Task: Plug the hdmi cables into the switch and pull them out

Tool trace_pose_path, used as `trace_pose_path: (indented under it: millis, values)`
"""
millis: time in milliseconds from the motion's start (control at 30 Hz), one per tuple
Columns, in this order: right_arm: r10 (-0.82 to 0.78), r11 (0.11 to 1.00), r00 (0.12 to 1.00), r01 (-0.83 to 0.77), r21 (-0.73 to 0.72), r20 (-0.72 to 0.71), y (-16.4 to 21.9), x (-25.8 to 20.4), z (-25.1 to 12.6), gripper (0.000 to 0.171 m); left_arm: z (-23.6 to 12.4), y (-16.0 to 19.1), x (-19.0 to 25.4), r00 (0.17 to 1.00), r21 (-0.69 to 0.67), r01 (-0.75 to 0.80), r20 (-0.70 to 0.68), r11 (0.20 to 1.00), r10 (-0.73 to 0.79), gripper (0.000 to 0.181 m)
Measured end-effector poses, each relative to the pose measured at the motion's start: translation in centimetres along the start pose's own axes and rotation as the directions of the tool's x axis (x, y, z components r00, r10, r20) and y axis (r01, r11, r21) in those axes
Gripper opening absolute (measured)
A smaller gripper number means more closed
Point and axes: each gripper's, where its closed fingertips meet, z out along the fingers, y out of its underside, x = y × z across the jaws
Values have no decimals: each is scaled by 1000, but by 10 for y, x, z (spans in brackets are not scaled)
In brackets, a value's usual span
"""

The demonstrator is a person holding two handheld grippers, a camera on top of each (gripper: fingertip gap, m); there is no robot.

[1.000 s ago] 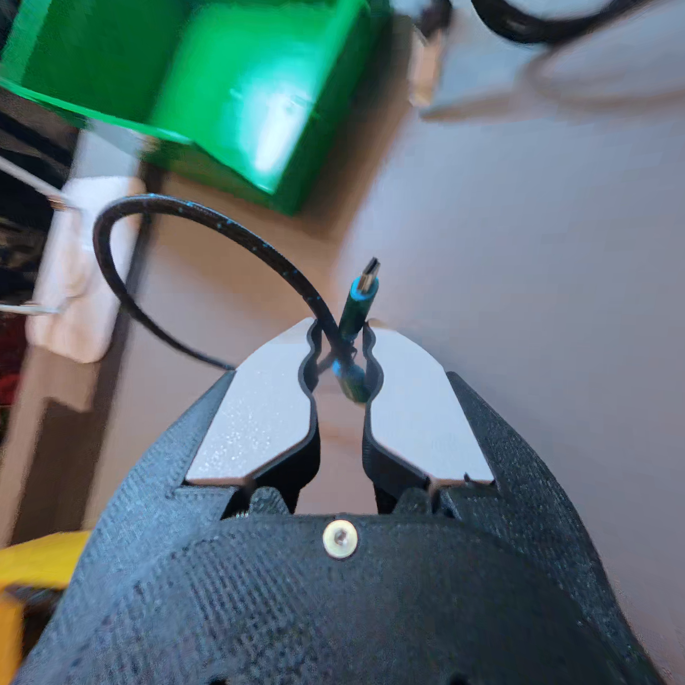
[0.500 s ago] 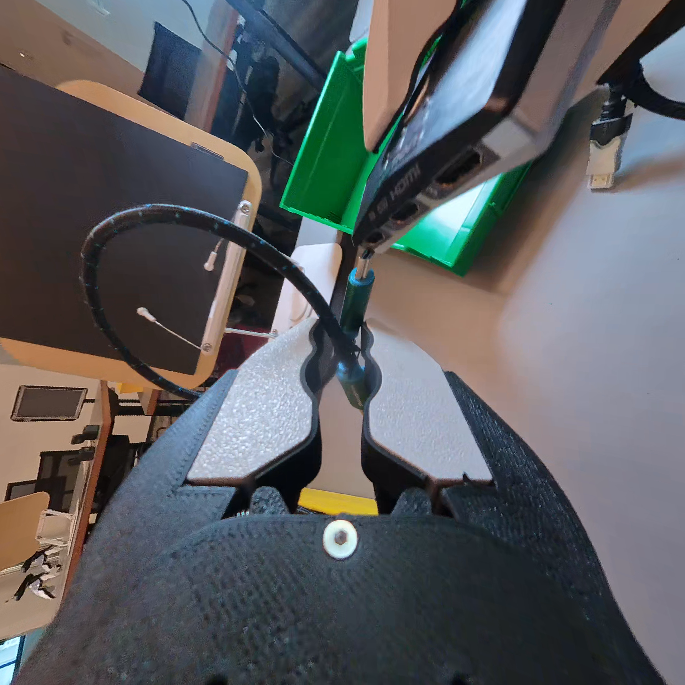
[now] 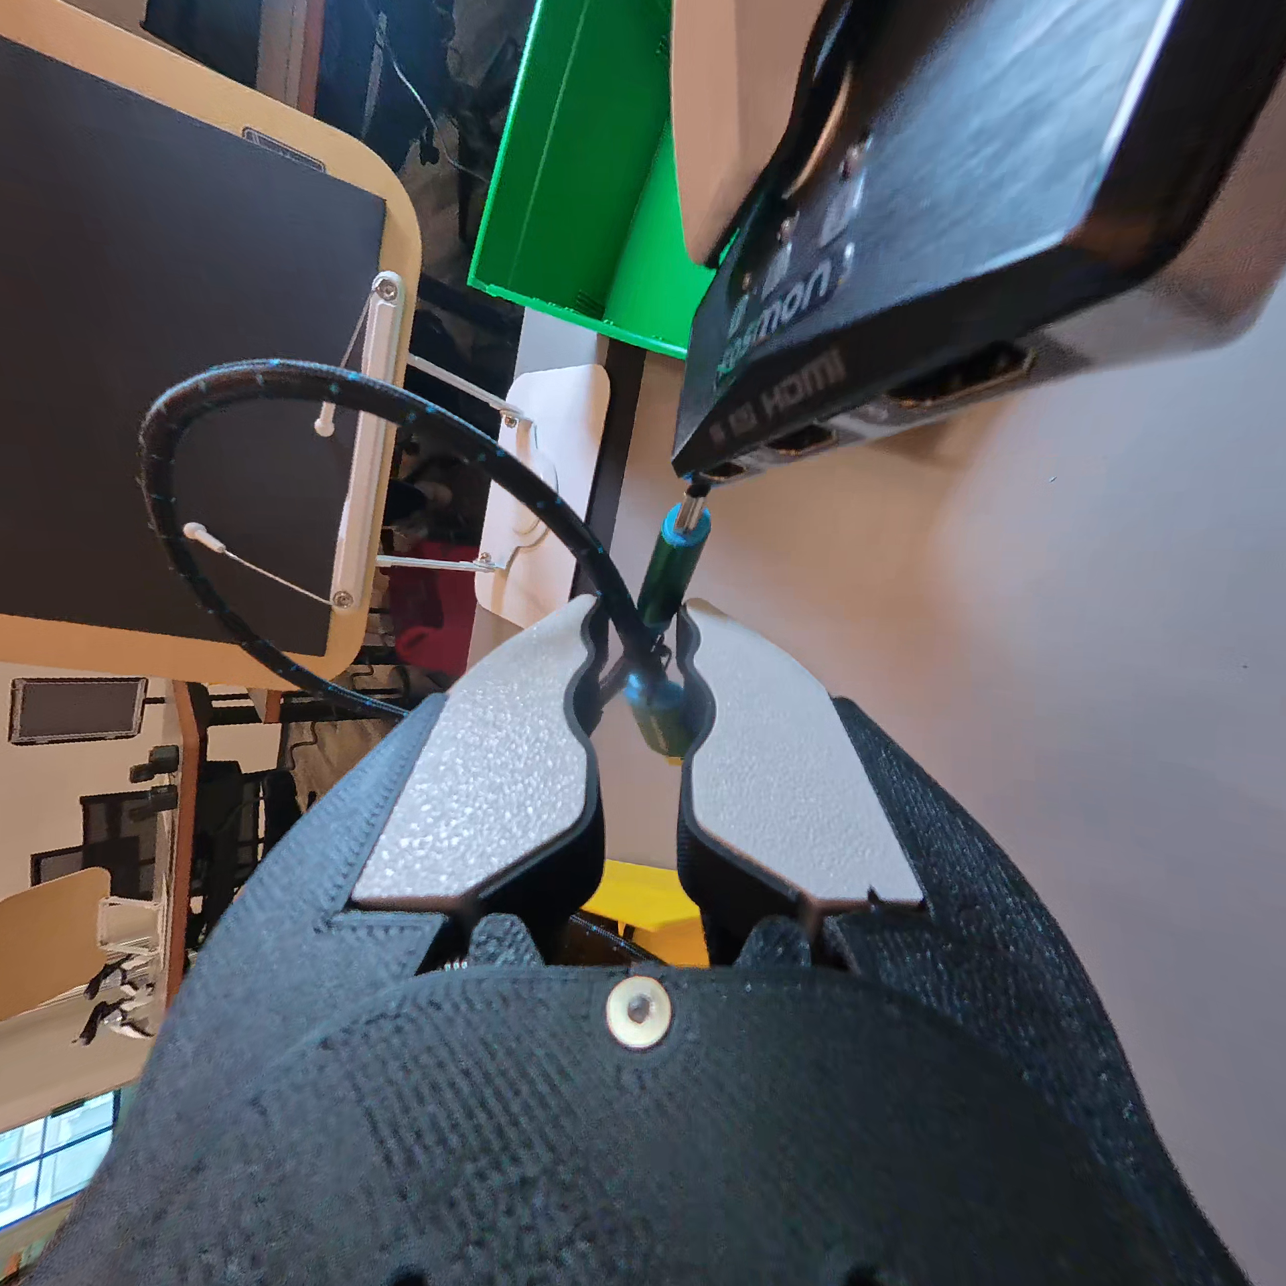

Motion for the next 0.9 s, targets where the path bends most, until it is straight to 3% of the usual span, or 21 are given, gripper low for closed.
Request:
trace_pose_path:
  millis: [200,500,900]
  values:
    - [16,997,1000,-15,-70,11,20,-4,7,24,-5,-10,9,993,106,65,-101,992,-54,17]
    - [101,994,994,-99,-38,50,29,-6,6,24,-7,-18,12,995,161,25,-97,987,-9,15]
    - [234,972,927,-234,-35,294,34,-40,3,23,-5,-14,42,971,143,-128,-183,981,153,14]
